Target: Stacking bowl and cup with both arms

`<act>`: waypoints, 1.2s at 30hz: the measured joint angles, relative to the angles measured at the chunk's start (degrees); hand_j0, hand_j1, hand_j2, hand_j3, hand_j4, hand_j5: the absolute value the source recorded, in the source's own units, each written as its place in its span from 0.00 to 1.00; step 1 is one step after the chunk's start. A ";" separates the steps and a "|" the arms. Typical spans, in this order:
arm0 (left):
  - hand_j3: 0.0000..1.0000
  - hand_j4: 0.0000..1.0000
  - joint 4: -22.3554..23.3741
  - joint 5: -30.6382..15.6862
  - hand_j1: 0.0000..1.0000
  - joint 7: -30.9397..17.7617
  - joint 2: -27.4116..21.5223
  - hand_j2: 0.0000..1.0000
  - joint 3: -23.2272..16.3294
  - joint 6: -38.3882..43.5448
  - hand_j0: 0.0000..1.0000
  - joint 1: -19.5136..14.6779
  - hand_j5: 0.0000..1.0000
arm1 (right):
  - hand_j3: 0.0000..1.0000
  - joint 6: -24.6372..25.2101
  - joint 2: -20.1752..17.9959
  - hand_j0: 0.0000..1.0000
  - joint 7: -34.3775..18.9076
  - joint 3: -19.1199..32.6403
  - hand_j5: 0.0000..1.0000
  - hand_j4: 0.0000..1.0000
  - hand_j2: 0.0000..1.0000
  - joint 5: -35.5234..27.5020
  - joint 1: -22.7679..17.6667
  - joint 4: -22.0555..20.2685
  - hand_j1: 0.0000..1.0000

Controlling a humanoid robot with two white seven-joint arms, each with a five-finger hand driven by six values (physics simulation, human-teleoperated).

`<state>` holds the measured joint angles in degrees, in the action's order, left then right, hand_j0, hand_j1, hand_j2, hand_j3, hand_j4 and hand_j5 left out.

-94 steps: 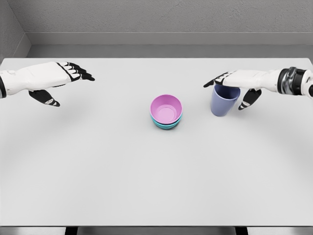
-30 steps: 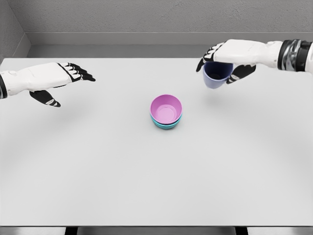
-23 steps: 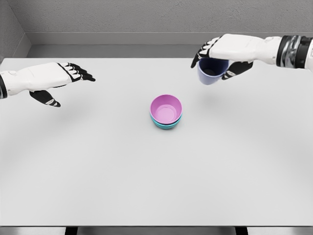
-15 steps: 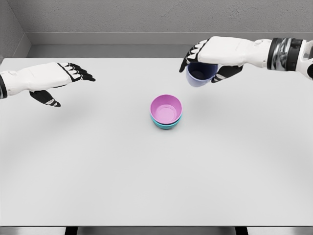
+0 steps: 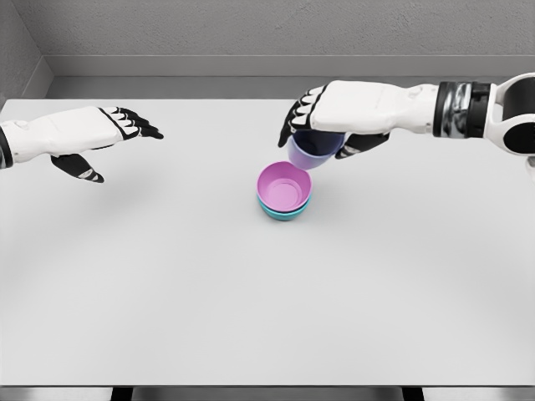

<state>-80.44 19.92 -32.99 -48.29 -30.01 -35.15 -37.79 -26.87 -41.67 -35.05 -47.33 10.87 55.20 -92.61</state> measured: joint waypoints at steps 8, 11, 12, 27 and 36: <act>1.00 1.00 -0.01 0.00 1.00 0.00 0.00 1.00 -0.01 0.00 1.00 -0.09 1.00 | 0.67 -1.38 0.20 0.67 0.01 -1.06 0.67 0.67 0.67 -0.04 -0.62 -0.45 0.67; 1.00 1.00 0.00 0.00 1.00 0.00 0.00 1.00 0.00 0.00 1.00 -0.09 1.00 | 0.67 -1.46 0.48 0.67 0.00 -1.67 0.67 0.67 0.67 -0.02 -0.53 -0.60 0.67; 1.00 1.00 0.01 0.00 1.00 0.00 0.00 1.00 -0.01 0.00 1.00 0.00 1.00 | 0.67 -1.47 0.55 0.67 0.00 -1.77 0.67 0.67 0.67 -0.01 -0.53 -0.63 0.67; 1.00 1.00 -0.06 0.00 1.00 0.00 0.00 1.00 0.00 0.00 1.00 0.00 1.00 | 0.67 -0.78 2.33 0.67 0.01 -4.67 0.67 0.67 0.67 0.17 -0.79 0.45 0.67; 1.00 1.00 -0.22 0.00 1.00 0.00 0.05 1.00 0.00 0.00 1.00 0.35 1.00 | 0.67 -0.52 3.70 0.67 0.00 -6.20 0.67 0.67 0.67 0.28 -0.44 3.01 0.67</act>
<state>-80.66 19.92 -32.99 -48.24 -30.01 -35.15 -37.44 -27.39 -37.97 -35.04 -53.53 11.15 54.76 -89.60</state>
